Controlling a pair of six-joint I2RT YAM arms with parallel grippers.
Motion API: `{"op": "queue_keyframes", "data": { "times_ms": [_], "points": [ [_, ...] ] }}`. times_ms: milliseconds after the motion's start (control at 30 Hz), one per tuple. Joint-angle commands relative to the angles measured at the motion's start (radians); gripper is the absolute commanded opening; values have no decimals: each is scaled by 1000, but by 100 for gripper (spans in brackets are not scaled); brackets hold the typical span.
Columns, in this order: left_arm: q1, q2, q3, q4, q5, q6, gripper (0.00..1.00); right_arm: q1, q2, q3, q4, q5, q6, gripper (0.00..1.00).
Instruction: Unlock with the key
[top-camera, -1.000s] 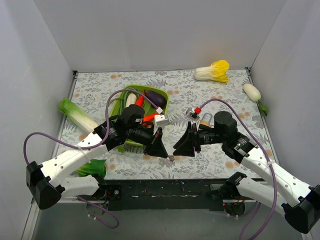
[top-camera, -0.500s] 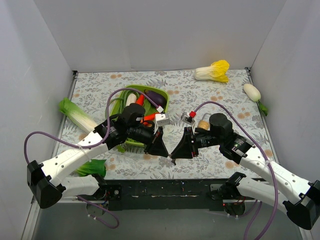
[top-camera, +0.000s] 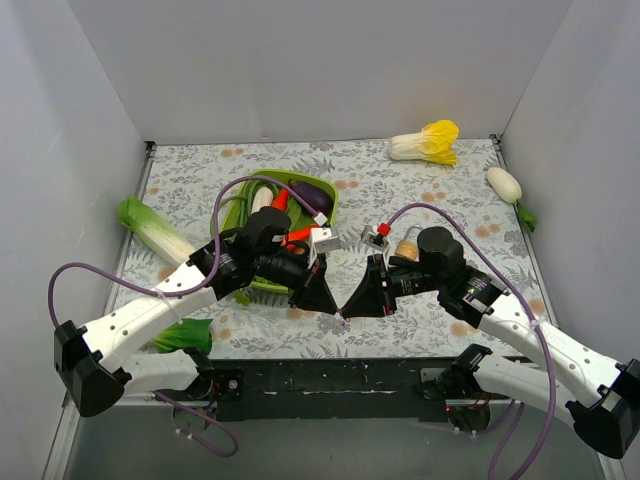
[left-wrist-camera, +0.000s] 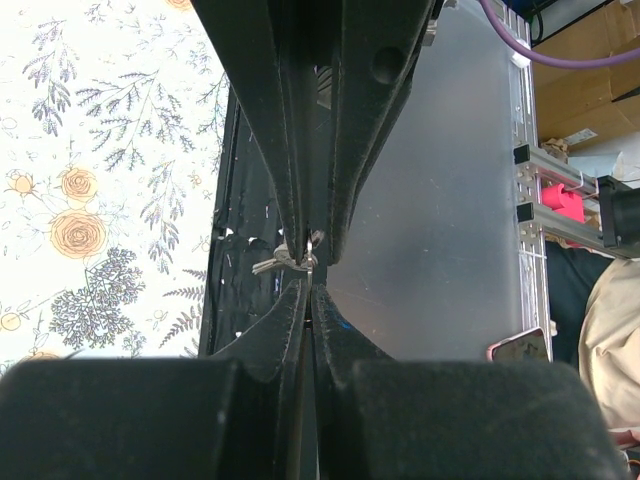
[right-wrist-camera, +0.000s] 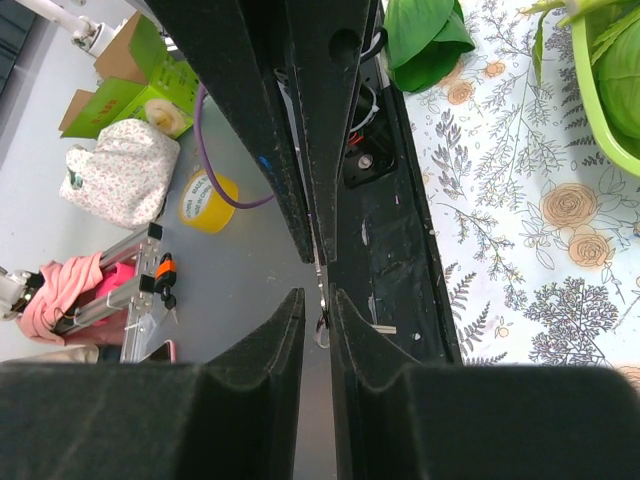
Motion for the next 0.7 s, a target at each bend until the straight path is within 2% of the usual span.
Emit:
{"op": "queue_keyframes", "data": {
  "times_ms": [0,100,133,167,400,433,467,500,533,567,667],
  "points": [
    [3,-14,36,20,-9,10,0,8,0,3,19,-12,-11,21],
    [3,-17,33,32,-8,7,0,9,1,1,22,-12,-11,14],
    [3,-18,34,34,-8,4,0,9,0,-3,24,-10,-11,5],
    [3,-18,31,37,-8,1,0,9,-3,-2,22,-7,-11,1],
    [4,-27,14,112,-40,-47,0,9,-23,-23,50,4,-3,1],
    [4,-27,11,124,-60,-56,35,9,-26,-26,63,7,9,1],
    [6,-32,5,140,-93,-64,57,11,-40,-31,63,59,18,1],
    [8,-34,1,169,-109,-77,75,9,-48,-31,63,92,29,1],
    [12,-35,-4,186,-129,-91,89,6,-55,-29,63,125,29,1],
    [15,-40,-6,199,-164,-100,98,3,-66,-26,63,172,25,1],
    [30,-27,2,235,-190,-128,98,-37,-97,-39,60,217,16,1]
  ]
}}
